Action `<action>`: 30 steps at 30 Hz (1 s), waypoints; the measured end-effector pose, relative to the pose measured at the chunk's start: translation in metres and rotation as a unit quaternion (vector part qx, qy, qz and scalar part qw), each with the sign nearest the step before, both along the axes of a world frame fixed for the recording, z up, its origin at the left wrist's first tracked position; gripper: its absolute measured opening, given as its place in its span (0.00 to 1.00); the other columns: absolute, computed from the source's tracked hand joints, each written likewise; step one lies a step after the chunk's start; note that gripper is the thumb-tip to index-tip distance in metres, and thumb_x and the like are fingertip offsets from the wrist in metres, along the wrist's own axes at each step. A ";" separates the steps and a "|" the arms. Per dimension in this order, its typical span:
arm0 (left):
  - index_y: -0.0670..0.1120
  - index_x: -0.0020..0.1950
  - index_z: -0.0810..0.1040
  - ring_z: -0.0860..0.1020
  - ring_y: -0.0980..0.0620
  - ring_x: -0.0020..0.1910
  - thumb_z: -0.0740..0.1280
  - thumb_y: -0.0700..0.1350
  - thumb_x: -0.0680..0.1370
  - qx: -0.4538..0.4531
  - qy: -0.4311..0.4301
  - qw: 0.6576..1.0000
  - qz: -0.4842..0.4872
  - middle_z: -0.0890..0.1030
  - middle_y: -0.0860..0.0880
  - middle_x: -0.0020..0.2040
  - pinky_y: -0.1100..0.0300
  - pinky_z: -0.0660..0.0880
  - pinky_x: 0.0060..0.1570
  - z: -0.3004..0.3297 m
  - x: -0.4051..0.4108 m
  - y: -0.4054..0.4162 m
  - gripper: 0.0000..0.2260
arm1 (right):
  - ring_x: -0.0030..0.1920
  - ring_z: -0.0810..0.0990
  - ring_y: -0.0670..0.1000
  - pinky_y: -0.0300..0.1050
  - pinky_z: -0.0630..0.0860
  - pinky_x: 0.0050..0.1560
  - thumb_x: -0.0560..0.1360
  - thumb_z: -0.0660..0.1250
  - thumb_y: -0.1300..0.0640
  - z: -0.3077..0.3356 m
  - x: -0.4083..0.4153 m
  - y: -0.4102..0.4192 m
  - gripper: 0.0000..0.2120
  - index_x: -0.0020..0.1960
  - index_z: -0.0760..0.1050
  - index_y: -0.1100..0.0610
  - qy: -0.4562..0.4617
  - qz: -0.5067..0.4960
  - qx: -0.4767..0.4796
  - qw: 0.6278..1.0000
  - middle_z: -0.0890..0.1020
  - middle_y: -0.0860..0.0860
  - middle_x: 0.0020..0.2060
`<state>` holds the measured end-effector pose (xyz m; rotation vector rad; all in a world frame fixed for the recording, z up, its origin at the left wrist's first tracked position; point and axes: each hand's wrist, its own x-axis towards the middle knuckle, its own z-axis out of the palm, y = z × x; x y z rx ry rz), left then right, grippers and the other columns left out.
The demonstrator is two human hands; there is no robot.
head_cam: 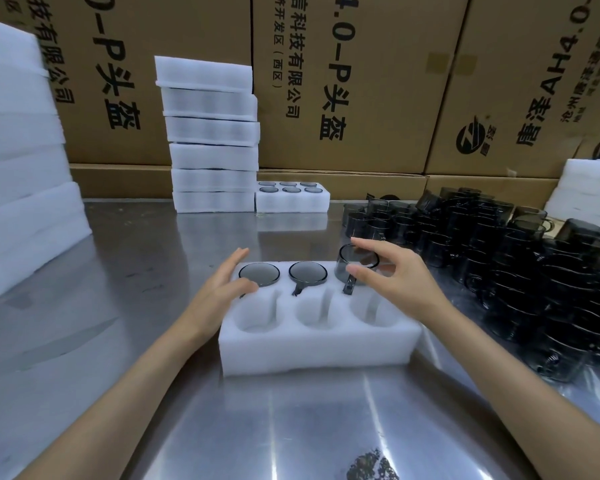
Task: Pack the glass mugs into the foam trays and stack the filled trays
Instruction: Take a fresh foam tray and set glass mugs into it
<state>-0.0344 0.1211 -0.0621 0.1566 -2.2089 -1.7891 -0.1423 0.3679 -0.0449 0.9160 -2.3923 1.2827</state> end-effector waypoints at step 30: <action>0.55 0.77 0.56 0.48 0.62 0.75 0.52 0.54 0.81 -0.516 -0.014 0.848 -0.120 0.55 0.60 0.77 0.57 0.42 0.73 0.023 -0.017 0.074 0.23 | 0.74 0.51 0.37 0.41 0.49 0.74 0.82 0.50 0.46 -0.006 -0.003 0.017 0.21 0.74 0.61 0.46 -0.068 0.035 0.184 0.980 0.61 0.36 0.72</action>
